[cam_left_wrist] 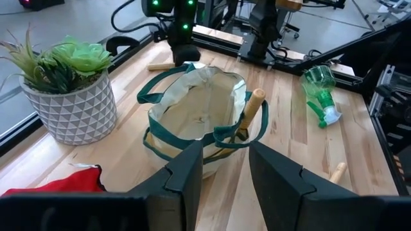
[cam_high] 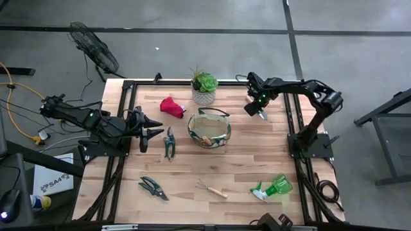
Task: Pick & Place Garden tools in Gardening bag
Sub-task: Put the brown trowel into the gardening bag
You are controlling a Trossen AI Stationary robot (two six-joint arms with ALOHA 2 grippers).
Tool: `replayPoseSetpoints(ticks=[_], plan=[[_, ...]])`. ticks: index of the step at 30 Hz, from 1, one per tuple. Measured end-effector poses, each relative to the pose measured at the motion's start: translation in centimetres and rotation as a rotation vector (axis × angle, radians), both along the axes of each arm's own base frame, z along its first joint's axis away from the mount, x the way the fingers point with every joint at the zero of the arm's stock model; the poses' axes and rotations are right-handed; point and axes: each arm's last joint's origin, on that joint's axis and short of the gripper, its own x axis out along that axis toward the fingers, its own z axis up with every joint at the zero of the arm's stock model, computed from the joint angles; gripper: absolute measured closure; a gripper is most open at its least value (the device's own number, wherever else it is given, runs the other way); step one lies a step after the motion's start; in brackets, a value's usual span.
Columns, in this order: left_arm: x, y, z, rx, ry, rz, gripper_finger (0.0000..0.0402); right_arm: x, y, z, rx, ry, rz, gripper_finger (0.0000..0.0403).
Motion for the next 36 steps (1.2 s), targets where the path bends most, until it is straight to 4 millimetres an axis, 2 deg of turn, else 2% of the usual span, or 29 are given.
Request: replayPoseSetpoints(ticks=[5,10,17,22,27,36], plan=[[0.0,0.0,0.1,-0.007,-0.008,-0.001,0.0278,0.7,1.2,2.3,-0.079,-0.043,-0.021,0.0354],[0.0,0.0,0.1,-0.024,-0.014,0.005,0.0278,1.2,3.7,5.3,-0.149,-0.110,-0.057,0.0354],[0.7,-0.2,0.1,0.045,-0.011,-0.011,0.0278,1.7,9.1,10.5,-0.271,-0.326,-0.132,0.0354],[2.0,-0.7,1.0,0.098,-0.101,-0.026,0.0278,2.3,13.9,13.5,-0.395,-0.528,-0.156,0.0354],[3.0,-0.9,1.7,0.144,-0.160,0.028,0.0278,3.1,18.5,14.8,-0.508,-0.685,-0.163,0.0354],[3.9,-1.1,4.5,0.139,-0.217,0.117,0.0278,5.1,25.1,15.1,-0.678,-0.882,-0.162,0.0354]])
